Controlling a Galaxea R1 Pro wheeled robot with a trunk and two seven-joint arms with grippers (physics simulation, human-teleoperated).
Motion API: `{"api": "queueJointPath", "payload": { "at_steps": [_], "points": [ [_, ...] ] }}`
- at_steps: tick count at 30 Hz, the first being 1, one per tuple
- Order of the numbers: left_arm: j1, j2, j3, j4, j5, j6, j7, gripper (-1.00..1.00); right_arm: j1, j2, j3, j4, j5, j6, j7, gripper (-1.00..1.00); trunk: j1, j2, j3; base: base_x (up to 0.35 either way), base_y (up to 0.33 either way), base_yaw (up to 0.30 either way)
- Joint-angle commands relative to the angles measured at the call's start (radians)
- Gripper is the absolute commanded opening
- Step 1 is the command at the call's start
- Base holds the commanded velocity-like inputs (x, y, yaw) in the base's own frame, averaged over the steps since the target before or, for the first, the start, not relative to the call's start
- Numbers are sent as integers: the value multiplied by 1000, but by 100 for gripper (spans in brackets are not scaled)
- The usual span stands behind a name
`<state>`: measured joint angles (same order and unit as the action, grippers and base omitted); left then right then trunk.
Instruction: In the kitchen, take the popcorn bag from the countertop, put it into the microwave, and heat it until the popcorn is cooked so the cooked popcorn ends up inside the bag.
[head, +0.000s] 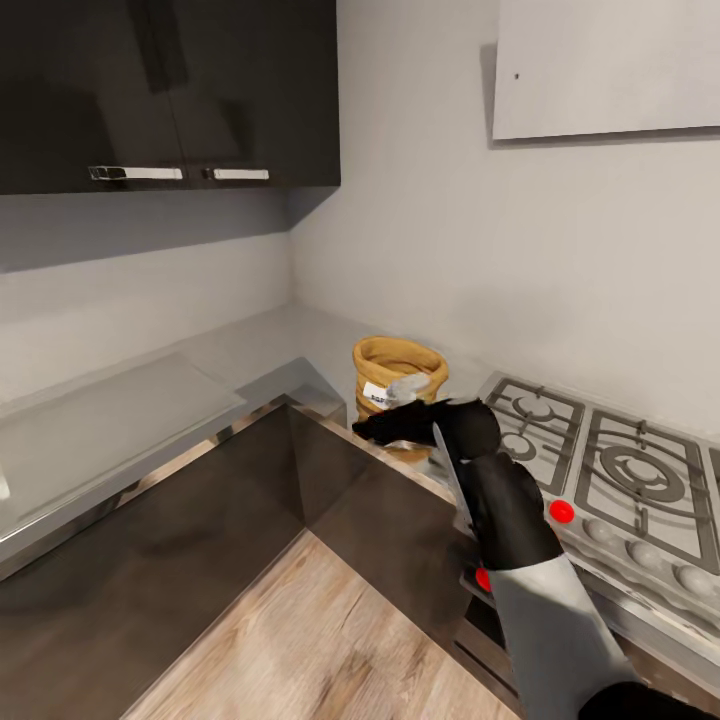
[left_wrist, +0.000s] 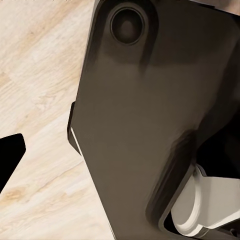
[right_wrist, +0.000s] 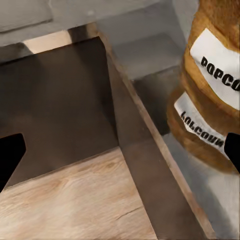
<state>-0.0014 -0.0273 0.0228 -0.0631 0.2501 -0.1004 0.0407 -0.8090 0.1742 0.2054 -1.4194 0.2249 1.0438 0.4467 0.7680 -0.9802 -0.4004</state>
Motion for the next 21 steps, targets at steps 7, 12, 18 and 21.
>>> {"api": "queueJointPath", "payload": {
  "at_steps": [7, 12, 18, 21],
  "points": [
    [0, 0, 0, 0, 2, -2, 3, 100, -277, 0, -102, 155, 11, 3, -6, 100, 0, -1, -1, 0, 0, 0],
    [0, 0, 0, 0, 2, -2, 2, 100, -477, -34, -123, 343, 12, 3, -72, 100, 0, -1, -1, 0, 0, 0],
    [0, 0, 0, 0, 2, -2, 4, 100, -610, -181, -130, 579, 13, 3, -161, 100, 0, -1, -1, 0, 0, 0],
    [0, 1, 0, 0, 3, -2, 4, 100, -631, -237, -182, 702, 12, 3, -195, 100, 0, -1, -1, 0, 0, 0]
  ]
}}
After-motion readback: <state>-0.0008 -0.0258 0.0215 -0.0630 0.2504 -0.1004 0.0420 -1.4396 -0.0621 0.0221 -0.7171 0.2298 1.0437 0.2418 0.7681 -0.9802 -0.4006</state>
